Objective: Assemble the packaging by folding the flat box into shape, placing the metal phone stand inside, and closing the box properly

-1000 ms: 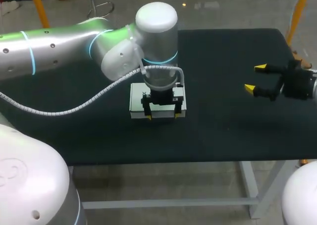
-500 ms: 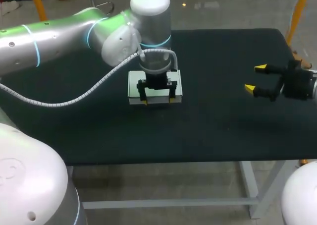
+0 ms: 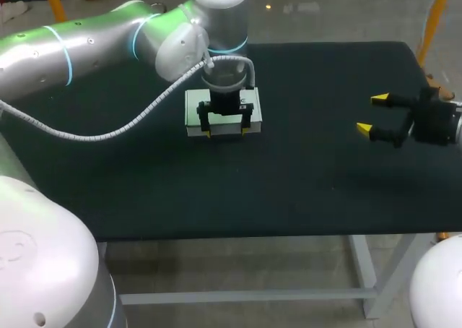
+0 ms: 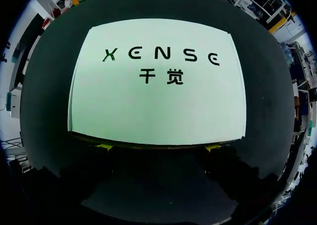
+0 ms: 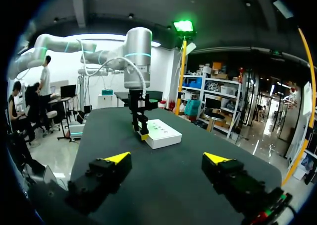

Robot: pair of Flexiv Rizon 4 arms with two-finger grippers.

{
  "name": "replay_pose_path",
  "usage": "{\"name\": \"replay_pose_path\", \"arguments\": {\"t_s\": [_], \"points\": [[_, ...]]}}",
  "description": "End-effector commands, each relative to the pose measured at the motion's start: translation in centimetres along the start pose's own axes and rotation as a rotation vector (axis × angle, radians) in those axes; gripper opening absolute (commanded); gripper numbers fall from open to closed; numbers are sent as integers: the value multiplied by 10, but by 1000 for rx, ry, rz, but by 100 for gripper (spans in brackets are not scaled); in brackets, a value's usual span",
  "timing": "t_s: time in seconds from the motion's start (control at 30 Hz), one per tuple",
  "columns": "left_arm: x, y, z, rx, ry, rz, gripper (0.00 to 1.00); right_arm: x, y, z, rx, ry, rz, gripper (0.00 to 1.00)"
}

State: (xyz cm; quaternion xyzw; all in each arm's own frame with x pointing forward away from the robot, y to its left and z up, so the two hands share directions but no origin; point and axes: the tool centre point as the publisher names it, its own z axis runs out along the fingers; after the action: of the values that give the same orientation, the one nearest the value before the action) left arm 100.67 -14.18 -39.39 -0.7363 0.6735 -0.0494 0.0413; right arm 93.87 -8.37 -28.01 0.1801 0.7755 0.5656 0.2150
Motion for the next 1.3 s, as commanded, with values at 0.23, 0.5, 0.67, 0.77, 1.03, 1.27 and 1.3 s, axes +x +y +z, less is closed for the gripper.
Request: {"name": "replay_pose_path", "arguments": {"t_s": [0.23,0.5,0.67,0.77,1.03,1.27,1.3], "points": [[-5,-47,8,-26,2,-8,100,0,-1,-1,-6,0,-2,100],[-9,-84,9,-23,8,-14,100,0,-1,-1,-6,0,-2,100],[-13,-110,13,-33,14,-13,100,0,-1,-1,-6,0,-2,100],[-15,-120,14,-37,14,-14,100,0,-1,-1,-6,0,-2,100],[-17,-149,19,-47,13,-21,100,0,-1,-1,-6,0,-2,100],[-17,-168,24,-55,5,-29,100,0,-1,-1,-6,0,-2,100],[-18,-171,24,-57,6,-30,100,0,-1,-1,-6,0,-2,100]]}}
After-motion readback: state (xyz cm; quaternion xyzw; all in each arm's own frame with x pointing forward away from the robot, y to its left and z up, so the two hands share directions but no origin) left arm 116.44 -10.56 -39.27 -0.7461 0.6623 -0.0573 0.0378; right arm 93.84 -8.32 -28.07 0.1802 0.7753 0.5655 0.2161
